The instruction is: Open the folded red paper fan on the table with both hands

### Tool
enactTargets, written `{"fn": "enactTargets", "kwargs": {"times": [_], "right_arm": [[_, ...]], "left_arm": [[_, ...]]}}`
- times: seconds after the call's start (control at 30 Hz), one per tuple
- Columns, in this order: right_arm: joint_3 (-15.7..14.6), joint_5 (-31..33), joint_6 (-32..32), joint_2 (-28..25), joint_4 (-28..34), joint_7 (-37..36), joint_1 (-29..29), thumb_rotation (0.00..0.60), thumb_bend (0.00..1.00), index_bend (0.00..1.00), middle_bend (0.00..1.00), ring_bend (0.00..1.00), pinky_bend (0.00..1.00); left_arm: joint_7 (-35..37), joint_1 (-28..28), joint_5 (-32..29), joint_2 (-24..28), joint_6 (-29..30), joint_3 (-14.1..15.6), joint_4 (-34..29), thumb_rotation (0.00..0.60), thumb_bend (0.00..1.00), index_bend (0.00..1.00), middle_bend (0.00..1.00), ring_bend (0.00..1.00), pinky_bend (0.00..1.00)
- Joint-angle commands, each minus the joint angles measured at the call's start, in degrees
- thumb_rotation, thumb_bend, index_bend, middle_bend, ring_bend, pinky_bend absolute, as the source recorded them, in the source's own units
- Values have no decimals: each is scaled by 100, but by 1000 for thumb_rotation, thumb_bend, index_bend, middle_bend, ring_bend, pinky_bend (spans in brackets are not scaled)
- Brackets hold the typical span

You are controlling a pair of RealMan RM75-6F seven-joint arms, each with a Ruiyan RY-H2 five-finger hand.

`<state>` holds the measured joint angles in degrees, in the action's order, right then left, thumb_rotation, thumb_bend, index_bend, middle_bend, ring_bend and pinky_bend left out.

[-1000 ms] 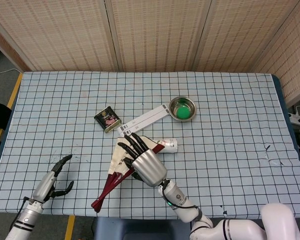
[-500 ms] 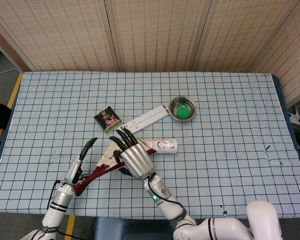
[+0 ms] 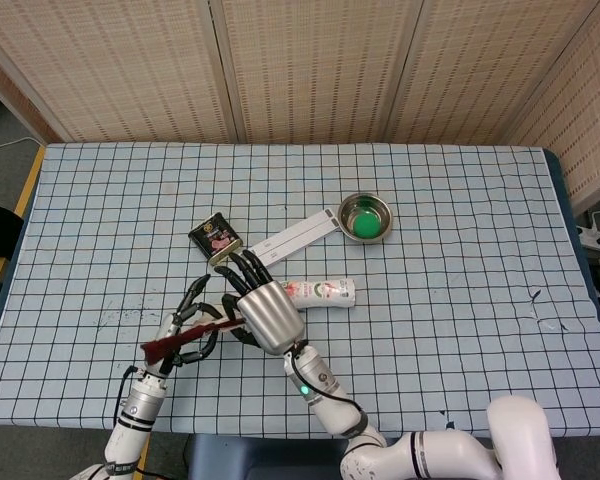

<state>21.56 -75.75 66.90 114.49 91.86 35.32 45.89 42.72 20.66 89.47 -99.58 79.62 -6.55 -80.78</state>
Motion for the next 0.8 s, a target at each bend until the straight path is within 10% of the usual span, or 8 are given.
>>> {"fn": "enactTargets", "kwargs": {"times": [0.03,0.8], "right_arm": [[-36,-11,31,-72,51,-34,-16,600,703,779,155,0,0],[-616,-1088,514,-1452,901,-187,-366,600,704,779,156,0,0]], "left_arm": [[-219,-86,-156,-163,152,-98,99,600,624,819,132,0,3],[-819,-54,-707,-394,267,-643,1004,600,582,771,215,10,10]]}}
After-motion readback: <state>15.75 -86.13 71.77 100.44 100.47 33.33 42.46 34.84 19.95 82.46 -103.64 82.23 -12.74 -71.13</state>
